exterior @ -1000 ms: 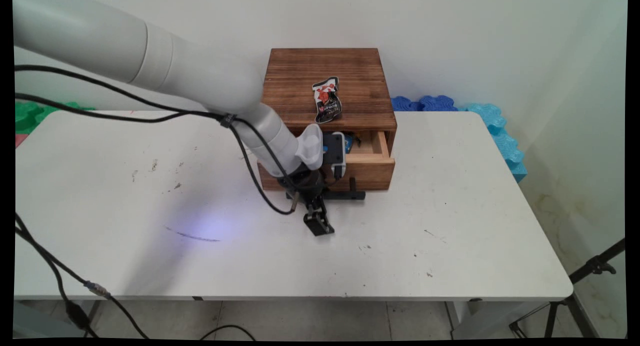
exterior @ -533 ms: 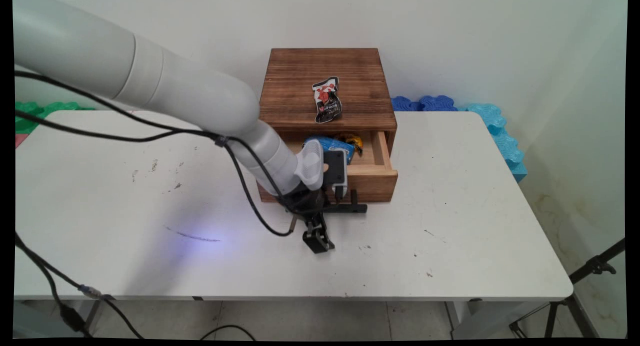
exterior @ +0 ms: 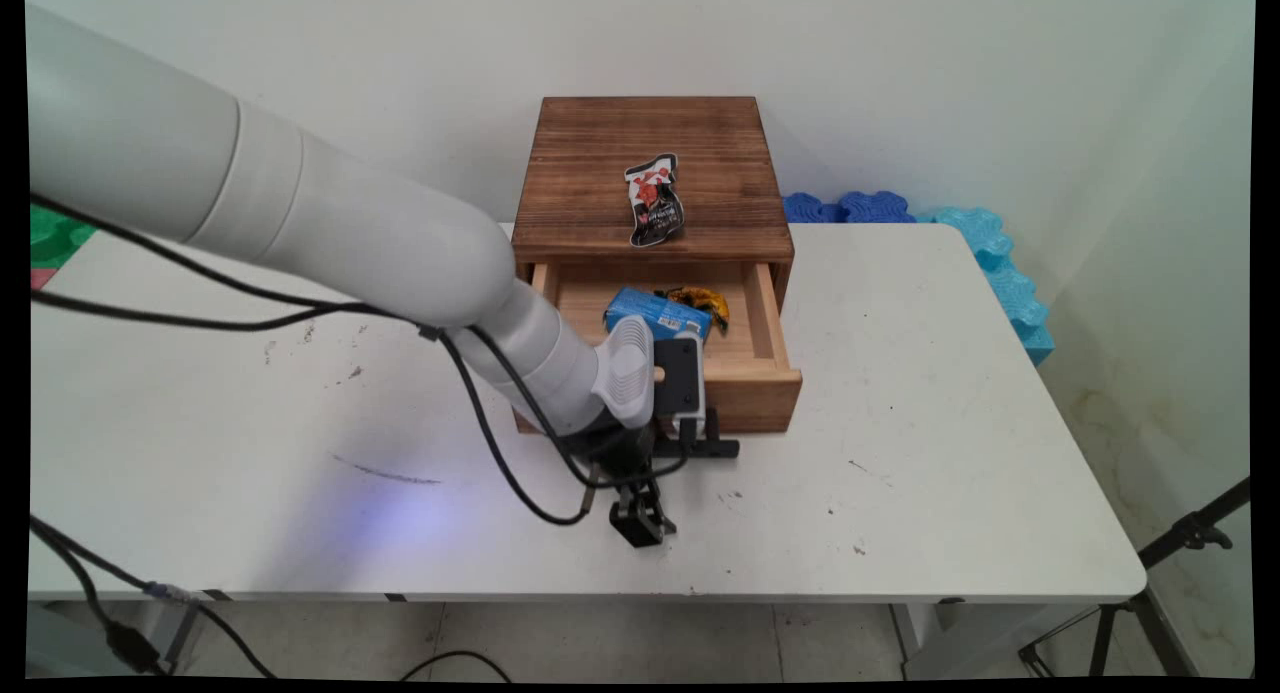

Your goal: Open the drawer

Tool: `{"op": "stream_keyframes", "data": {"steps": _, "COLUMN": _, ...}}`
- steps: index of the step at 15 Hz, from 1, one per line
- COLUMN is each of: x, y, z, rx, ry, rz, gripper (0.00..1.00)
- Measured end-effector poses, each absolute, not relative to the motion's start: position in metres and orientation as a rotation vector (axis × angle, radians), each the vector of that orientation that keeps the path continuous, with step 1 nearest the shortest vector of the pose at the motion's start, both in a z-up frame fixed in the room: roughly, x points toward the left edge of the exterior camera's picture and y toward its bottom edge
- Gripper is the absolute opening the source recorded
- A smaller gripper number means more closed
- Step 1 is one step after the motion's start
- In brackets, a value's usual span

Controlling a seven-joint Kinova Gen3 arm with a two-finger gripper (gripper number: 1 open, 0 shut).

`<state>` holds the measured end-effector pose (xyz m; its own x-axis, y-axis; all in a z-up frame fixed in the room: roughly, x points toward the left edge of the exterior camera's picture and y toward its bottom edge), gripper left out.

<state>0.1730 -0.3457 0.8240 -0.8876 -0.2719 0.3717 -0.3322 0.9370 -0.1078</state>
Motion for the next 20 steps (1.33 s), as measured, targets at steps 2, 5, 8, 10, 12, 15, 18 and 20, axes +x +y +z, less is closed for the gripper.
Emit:
{"op": "stream_keyframes", "data": {"steps": 2, "x": 0.167, "y": -0.335, "z": 0.826, "rx": 0.440, "ry": -2.735, "rz": 0.243, "gripper": 1.00}}
{"op": "stream_keyframes", "data": {"steps": 5, "x": 0.161, "y": -0.323, "z": 0.829, "rx": 0.439, "ry": -2.734, "rz": 0.247, "gripper": 1.00}}
{"op": "stream_keyframes", "data": {"steps": 8, "x": 0.159, "y": -0.315, "z": 0.830, "rx": 0.439, "ry": -2.736, "rz": 0.248, "gripper": 1.00}}
{"op": "stream_keyframes", "data": {"steps": 10, "x": 0.158, "y": -0.309, "z": 0.831, "rx": 0.442, "ry": -2.740, "rz": 0.246, "gripper": 1.00}}
{"op": "stream_keyframes", "data": {"steps": 12, "x": 0.157, "y": -0.304, "z": 0.832, "rx": 0.446, "ry": -2.745, "rz": 0.240, "gripper": 1.00}}
{"op": "stream_keyframes", "data": {"steps": 15, "x": 0.156, "y": -0.297, "z": 0.834, "rx": 0.454, "ry": -2.747, "rz": 0.227, "gripper": 1.00}}
{"op": "stream_keyframes", "data": {"steps": 18, "x": 0.155, "y": -0.290, "z": 0.835, "rx": 0.461, "ry": -2.748, "rz": 0.204, "gripper": 1.00}}
{"op": "stream_keyframes", "data": {"steps": 20, "x": 0.156, "y": -0.286, "z": 0.836, "rx": 0.468, "ry": -2.749, "rz": 0.192, "gripper": 1.00}}
